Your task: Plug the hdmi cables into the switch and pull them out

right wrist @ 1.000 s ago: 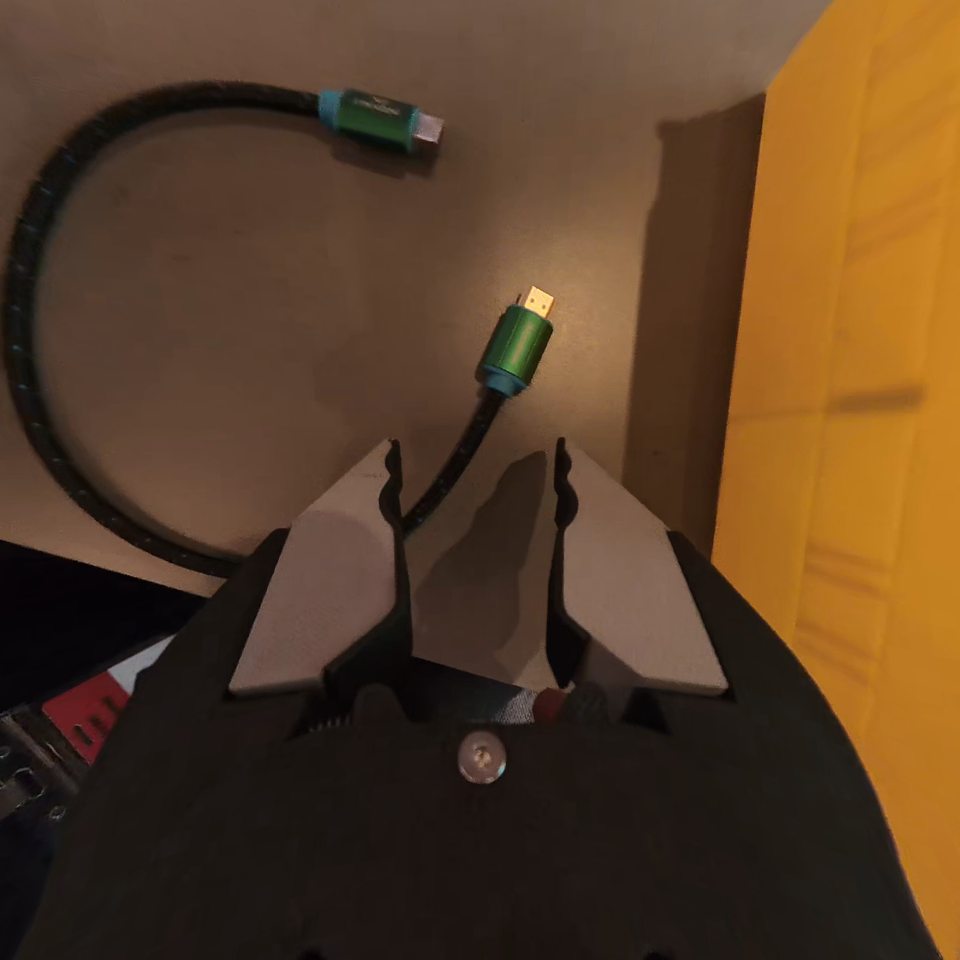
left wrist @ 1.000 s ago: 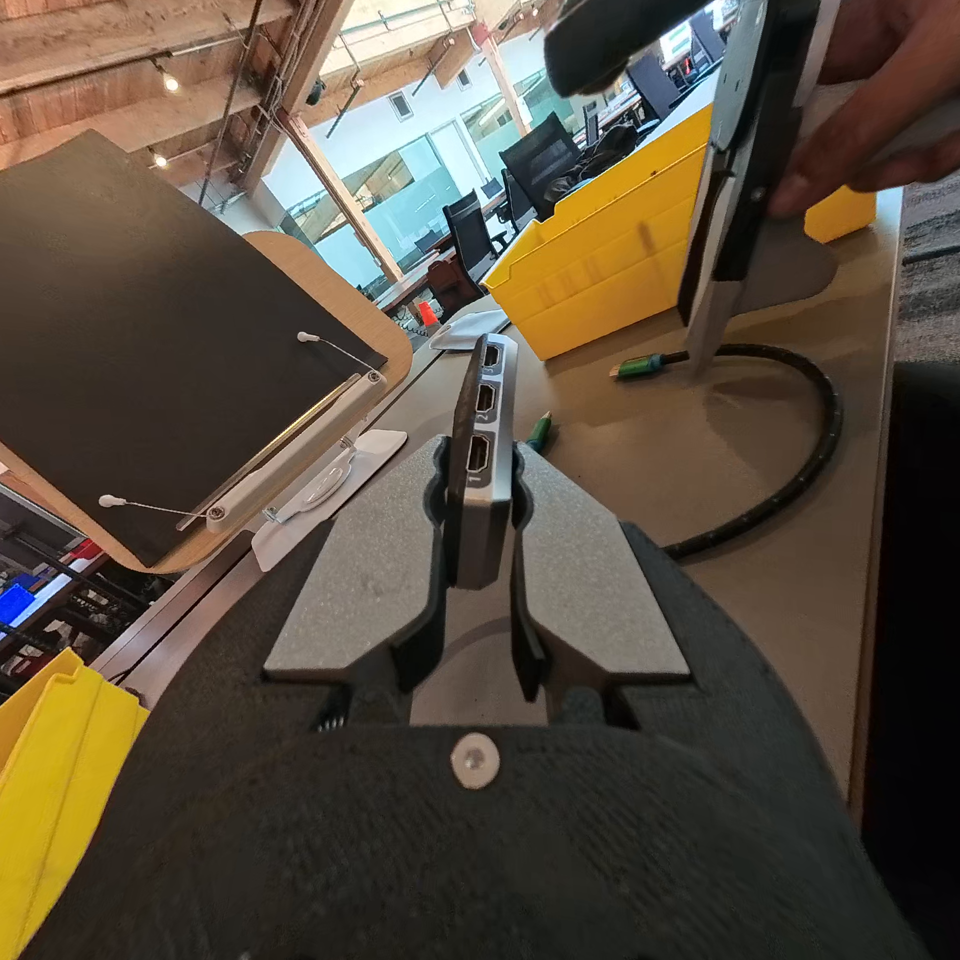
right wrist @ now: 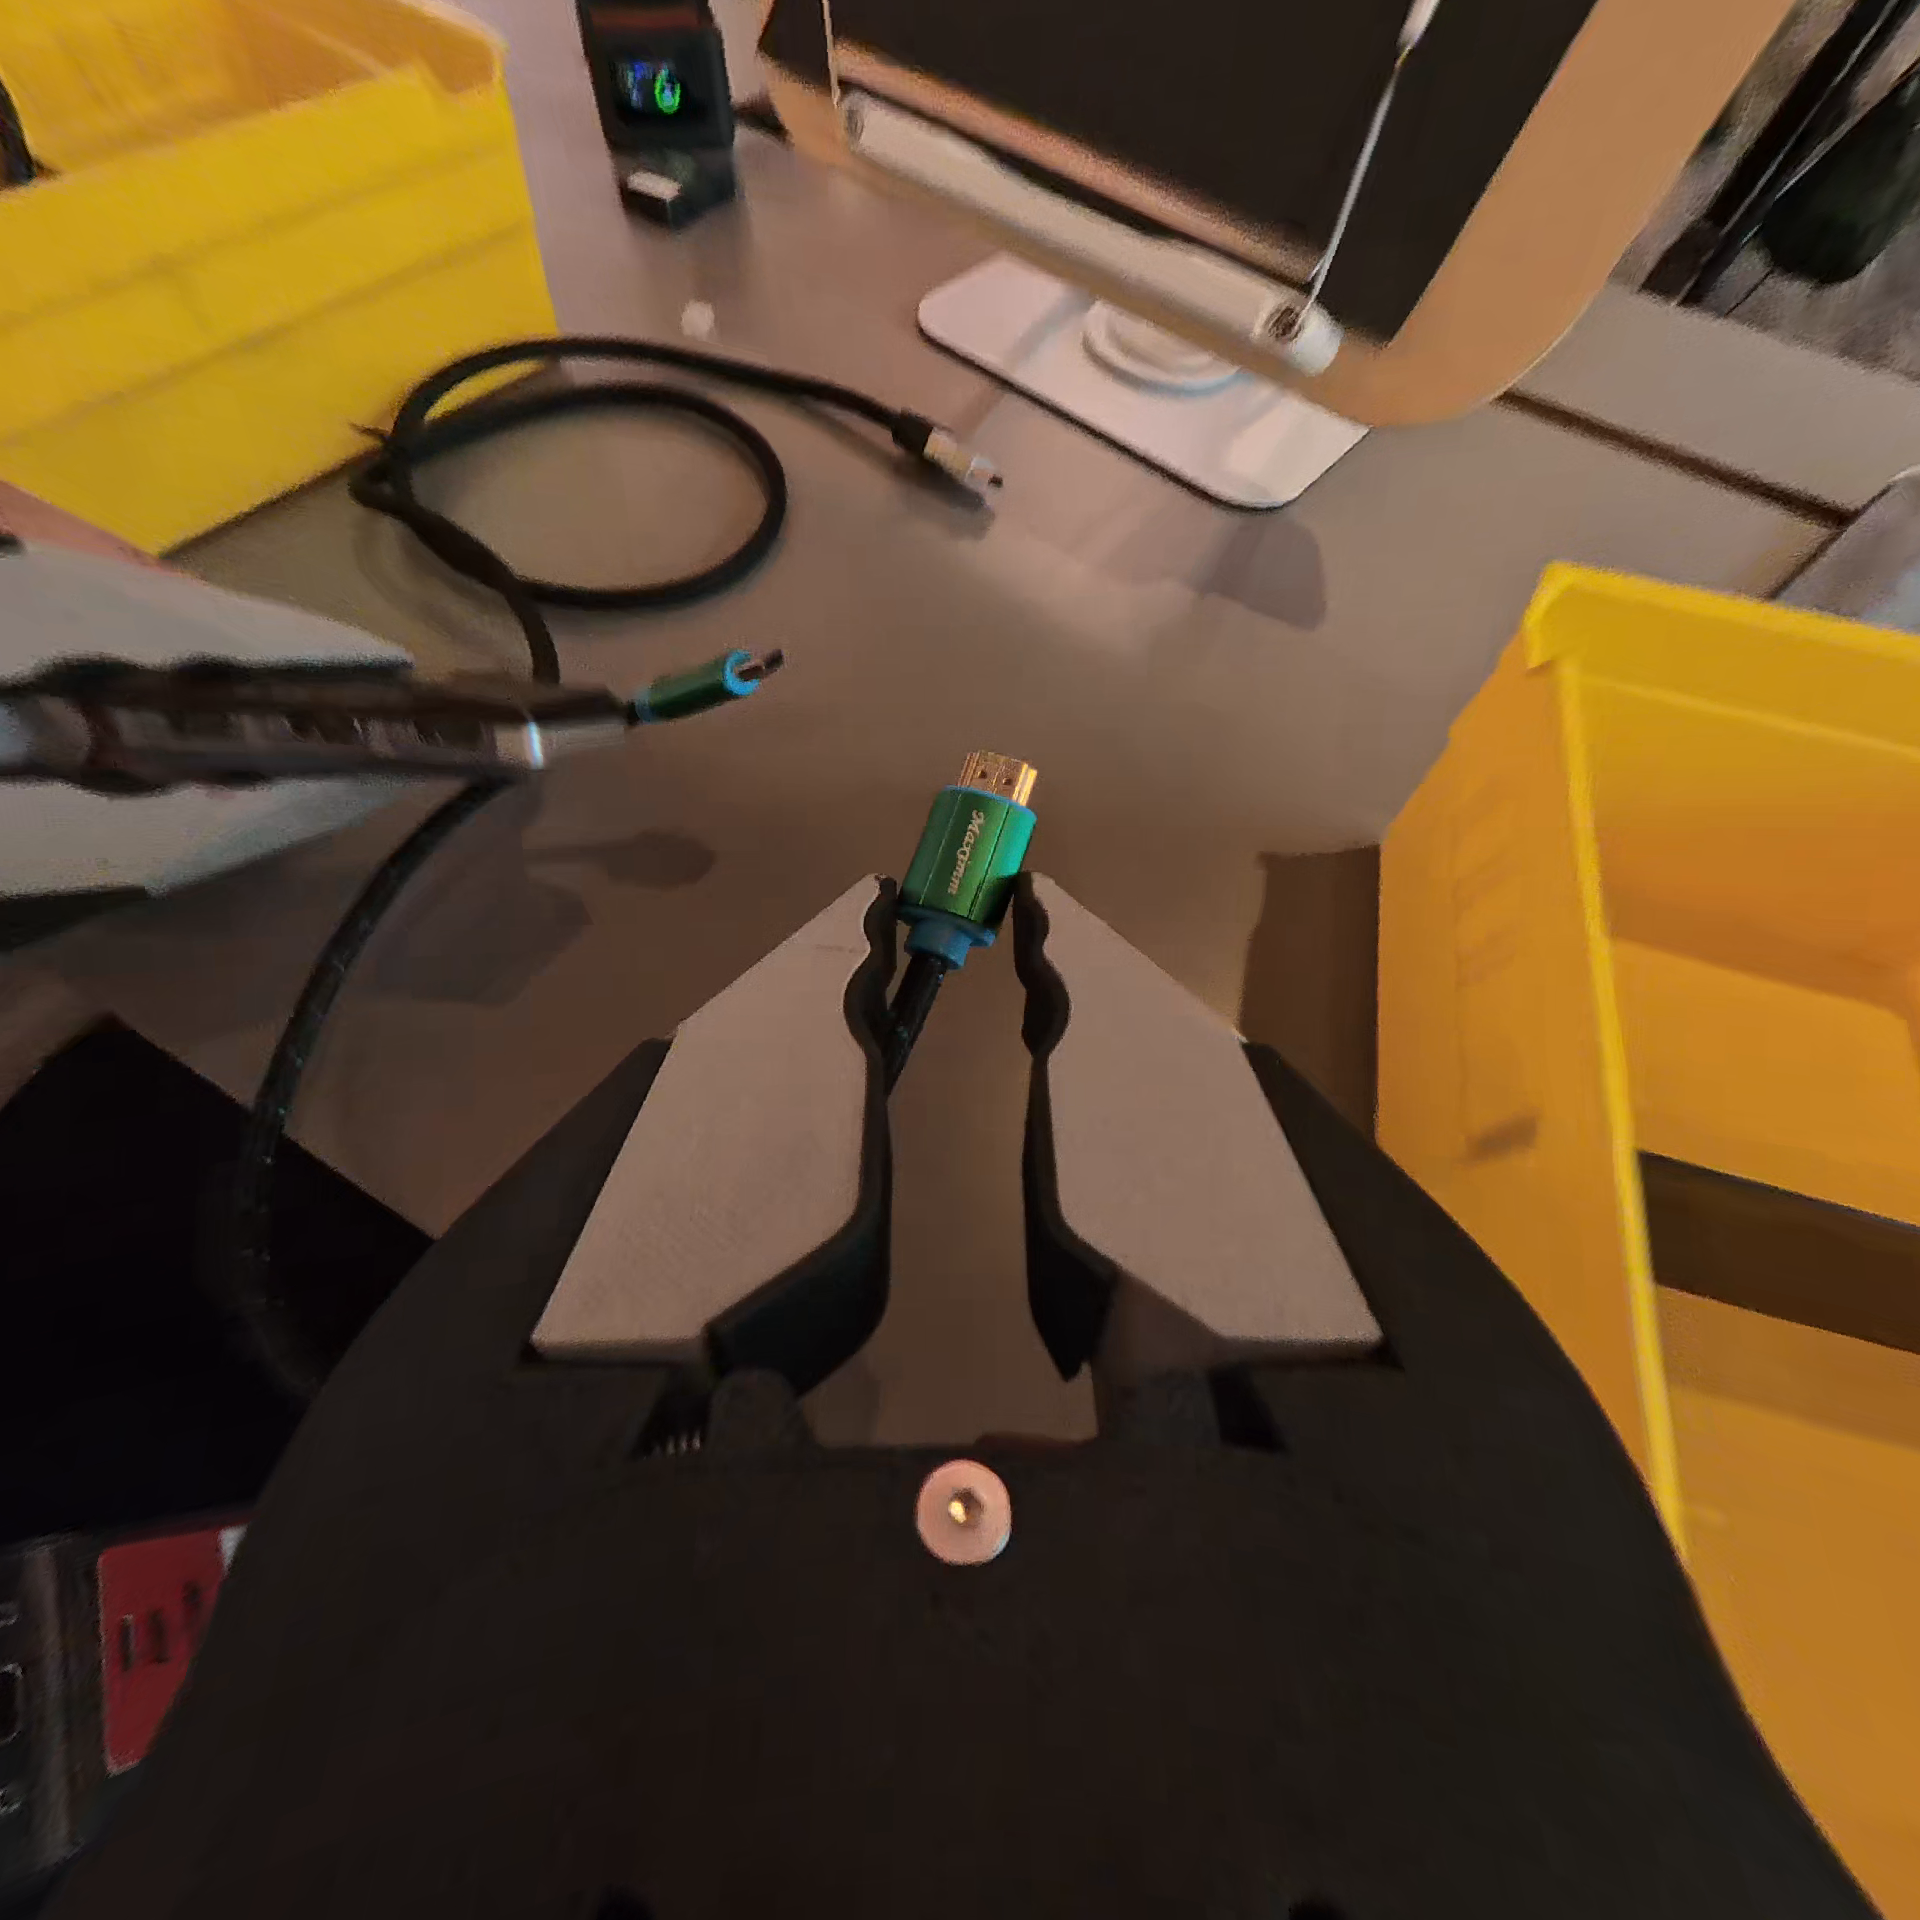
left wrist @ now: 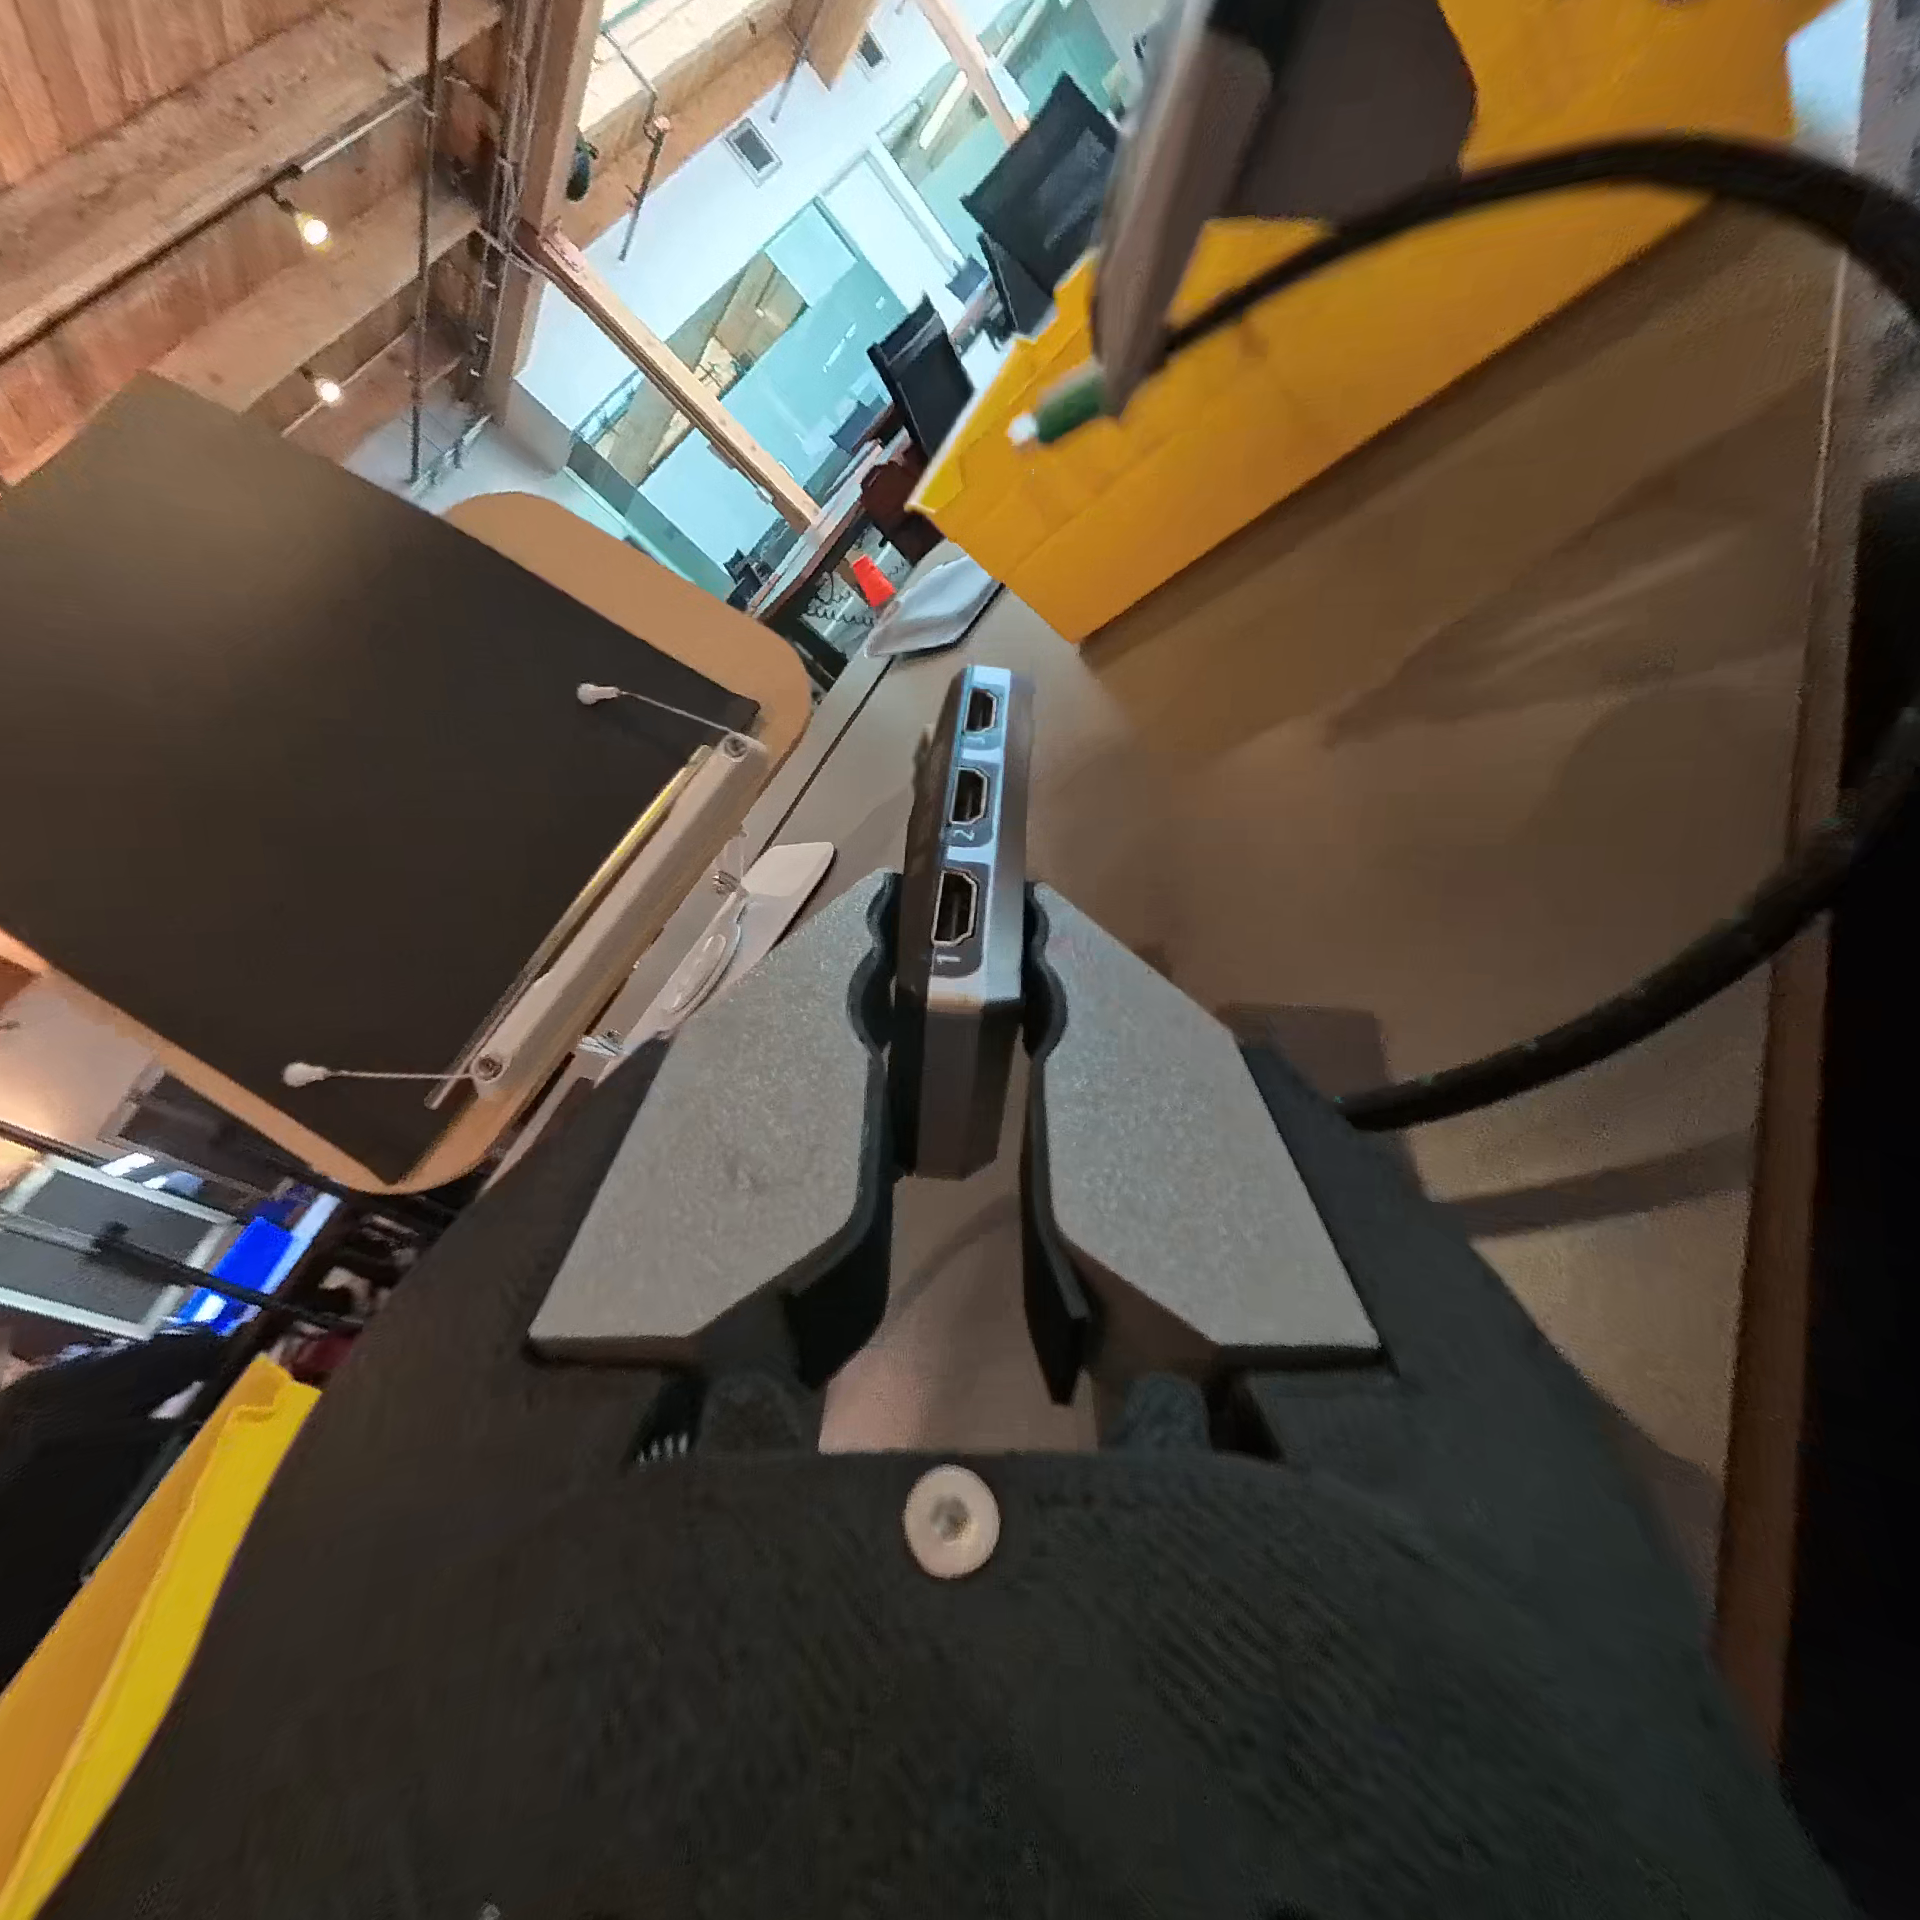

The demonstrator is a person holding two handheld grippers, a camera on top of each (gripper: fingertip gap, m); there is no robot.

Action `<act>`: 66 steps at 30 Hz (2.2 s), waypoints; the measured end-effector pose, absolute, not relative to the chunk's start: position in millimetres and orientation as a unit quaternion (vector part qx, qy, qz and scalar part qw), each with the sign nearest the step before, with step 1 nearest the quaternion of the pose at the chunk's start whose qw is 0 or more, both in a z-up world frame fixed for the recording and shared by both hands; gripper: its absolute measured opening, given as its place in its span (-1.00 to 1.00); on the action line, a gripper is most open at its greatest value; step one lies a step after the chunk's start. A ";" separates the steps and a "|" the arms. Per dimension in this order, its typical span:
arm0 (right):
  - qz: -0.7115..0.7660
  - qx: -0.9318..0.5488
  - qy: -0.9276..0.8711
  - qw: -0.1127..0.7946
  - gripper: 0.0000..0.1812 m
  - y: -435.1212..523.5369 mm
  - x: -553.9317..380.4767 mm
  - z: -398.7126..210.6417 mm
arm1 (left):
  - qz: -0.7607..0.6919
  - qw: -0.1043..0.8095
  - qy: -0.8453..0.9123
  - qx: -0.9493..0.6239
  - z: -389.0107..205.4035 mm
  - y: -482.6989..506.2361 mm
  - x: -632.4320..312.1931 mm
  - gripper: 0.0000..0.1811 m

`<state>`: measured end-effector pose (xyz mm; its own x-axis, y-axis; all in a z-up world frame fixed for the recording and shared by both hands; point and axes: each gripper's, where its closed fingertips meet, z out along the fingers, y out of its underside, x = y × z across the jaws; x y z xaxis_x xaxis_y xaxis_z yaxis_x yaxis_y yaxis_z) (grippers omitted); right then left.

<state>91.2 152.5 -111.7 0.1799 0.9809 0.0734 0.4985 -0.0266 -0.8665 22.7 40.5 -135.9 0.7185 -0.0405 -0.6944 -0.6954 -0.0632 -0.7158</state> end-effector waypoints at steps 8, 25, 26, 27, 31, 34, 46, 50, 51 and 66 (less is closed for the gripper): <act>0.214 -0.641 -0.529 0.513 -0.79 181.1 120.2 -66.0 | 0.277 0.616 0.279 -0.683 -140.3 43.1 22.8 -0.79; 0.097 -0.660 -0.469 0.578 -0.79 213.7 172.7 -45.1 | 0.248 0.511 0.351 -0.744 -183.2 48.4 32.5 -0.74; 0.088 -0.659 -0.467 0.583 -0.80 215.3 175.1 -42.5 | 0.246 0.502 0.358 -0.748 -186.9 48.7 34.2 -0.73; 0.083 -0.657 -0.465 0.588 -0.80 216.2 176.5 -40.1 | 0.253 0.496 0.364 -0.747 -189.2 49.1 35.1 -0.73; 0.099 -0.652 -0.459 0.595 -0.85 214.0 178.2 -33.5 | 0.275 0.489 0.388 -0.731 -192.4 46.1 42.3 -0.69; 0.120 -0.653 -0.456 0.593 -0.86 212.5 180.1 -32.4 | 0.225 0.488 0.380 -0.753 -189.6 39.3 50.1 -0.47; 0.235 -0.653 -0.435 0.573 -0.90 208.3 183.5 -35.4 | 0.033 0.542 0.313 -0.779 -143.5 15.8 67.1 -0.27; 0.276 -0.641 -0.445 0.561 -0.91 195.5 176.5 -32.4 | 0.067 0.586 0.295 -0.752 -113.5 15.6 60.7 -0.38; 0.285 -0.638 -0.449 0.557 -0.92 191.9 173.8 -32.1 | 0.086 0.596 0.294 -0.743 -107.1 17.1 60.2 -0.40; 0.356 -0.585 -0.540 0.489 -0.93 122.2 134.1 -47.3 | -0.024 0.639 0.283 -0.715 -60.9 104.6 118.5 -0.46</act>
